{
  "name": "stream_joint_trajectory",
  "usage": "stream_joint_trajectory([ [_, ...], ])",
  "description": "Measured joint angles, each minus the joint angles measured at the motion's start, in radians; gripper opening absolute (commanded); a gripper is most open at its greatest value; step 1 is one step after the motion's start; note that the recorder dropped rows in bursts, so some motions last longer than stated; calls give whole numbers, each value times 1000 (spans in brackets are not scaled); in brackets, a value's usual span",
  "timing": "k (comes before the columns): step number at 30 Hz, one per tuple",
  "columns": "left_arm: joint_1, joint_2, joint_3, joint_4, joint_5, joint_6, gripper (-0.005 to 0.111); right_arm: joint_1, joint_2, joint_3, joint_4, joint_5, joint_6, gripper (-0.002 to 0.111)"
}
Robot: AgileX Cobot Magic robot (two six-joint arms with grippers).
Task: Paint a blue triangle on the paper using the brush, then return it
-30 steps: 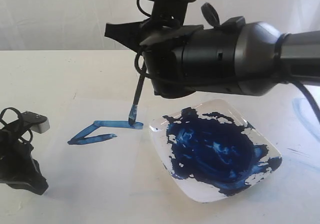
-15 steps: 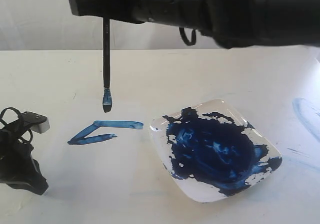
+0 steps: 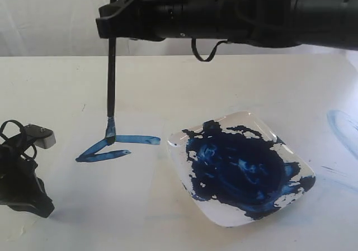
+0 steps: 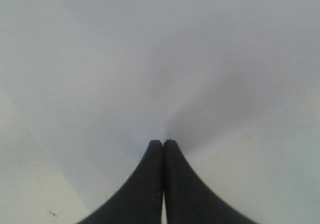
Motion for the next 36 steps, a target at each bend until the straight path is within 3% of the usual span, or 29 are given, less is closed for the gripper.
stream_joint_trajectory([
  [9, 0, 0, 0, 0, 10, 0, 0, 0, 80, 0, 49, 11, -101, 0],
  [36, 0, 0, 0, 0, 10, 0, 0, 0, 135, -45, 62, -84, -40, 0],
])
